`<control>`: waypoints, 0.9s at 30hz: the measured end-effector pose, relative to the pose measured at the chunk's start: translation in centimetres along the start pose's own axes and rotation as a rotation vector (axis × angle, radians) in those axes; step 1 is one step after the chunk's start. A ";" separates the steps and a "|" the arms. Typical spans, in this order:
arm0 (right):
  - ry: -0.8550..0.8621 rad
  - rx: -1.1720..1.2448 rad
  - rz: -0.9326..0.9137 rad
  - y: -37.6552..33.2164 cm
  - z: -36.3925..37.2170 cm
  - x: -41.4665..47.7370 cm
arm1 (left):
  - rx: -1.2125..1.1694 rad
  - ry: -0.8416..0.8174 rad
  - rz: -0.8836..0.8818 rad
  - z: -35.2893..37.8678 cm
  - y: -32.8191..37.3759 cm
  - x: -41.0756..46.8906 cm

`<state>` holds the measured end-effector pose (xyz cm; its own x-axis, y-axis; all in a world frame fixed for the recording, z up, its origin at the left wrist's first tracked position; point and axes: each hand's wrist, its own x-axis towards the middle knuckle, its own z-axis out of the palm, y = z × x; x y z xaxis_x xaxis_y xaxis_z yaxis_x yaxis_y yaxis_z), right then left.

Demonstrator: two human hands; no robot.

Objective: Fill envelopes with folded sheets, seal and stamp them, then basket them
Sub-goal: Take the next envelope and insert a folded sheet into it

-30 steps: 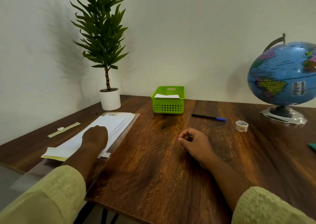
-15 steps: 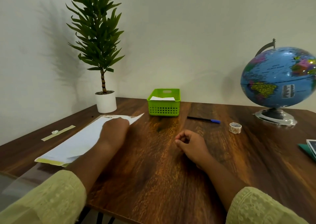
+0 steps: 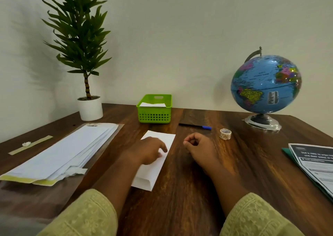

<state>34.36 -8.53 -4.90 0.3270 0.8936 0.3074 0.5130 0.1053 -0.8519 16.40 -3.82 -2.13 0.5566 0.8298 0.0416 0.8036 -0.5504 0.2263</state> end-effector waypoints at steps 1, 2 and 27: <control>-0.003 -0.012 -0.007 0.0 -0.1 0.0 | 0.031 -0.097 0.015 -0.1 -1.0 0.0; -0.008 -0.028 -0.014 0.1 -0.1 0.1 | 0.061 -0.182 -0.001 0.2 -1.9 0.0; 0.434 -0.976 0.707 6.0 -19.9 -6.0 | 0.193 0.526 0.137 5.3 -0.8 -0.2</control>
<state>51.24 -21.96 -3.48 0.9018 0.3896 0.1868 0.4290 -0.8590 -0.2796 16.71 -4.05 -7.48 0.5184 0.6572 0.5472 0.7830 -0.6220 0.0053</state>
